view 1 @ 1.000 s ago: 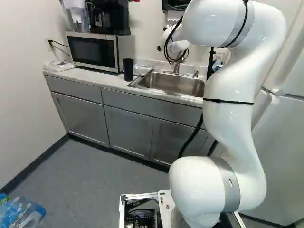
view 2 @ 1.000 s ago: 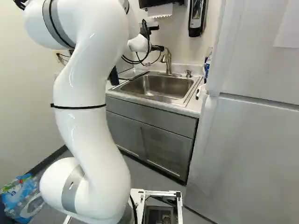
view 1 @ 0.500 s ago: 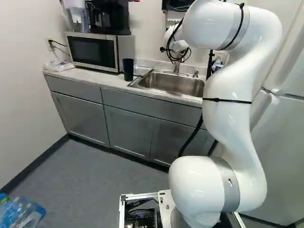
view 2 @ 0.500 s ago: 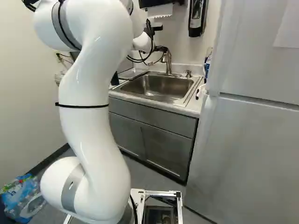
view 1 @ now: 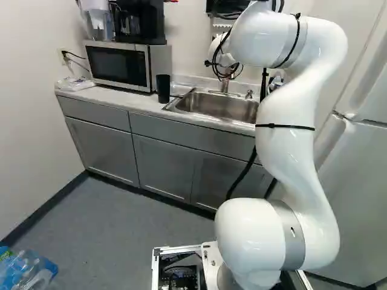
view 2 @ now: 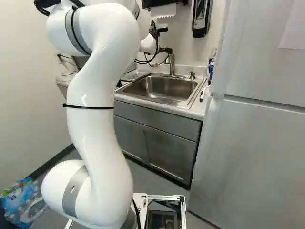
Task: Rinse the cup and place it in the tray
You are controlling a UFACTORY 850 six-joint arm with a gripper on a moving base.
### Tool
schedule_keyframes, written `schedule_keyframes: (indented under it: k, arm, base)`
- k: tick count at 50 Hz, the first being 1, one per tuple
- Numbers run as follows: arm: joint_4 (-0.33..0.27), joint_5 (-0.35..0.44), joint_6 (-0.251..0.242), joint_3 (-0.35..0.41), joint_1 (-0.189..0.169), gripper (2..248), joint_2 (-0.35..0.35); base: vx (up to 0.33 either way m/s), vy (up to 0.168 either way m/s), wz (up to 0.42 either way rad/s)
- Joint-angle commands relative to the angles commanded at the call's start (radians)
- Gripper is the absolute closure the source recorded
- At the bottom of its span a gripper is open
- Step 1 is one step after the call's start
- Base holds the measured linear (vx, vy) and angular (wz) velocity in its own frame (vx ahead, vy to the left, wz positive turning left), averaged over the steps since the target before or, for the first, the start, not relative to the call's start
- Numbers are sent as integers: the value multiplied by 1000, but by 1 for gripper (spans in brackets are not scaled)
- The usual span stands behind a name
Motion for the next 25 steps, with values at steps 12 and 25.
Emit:
schedule_keyframes:
  k: [12,25]
  arm:
    - [0,16,0,-35,2,3,-28]
    - [0,46,0,-42,2,3,-33]
  base:
    - [0,0,0]
    - [0,0,0]
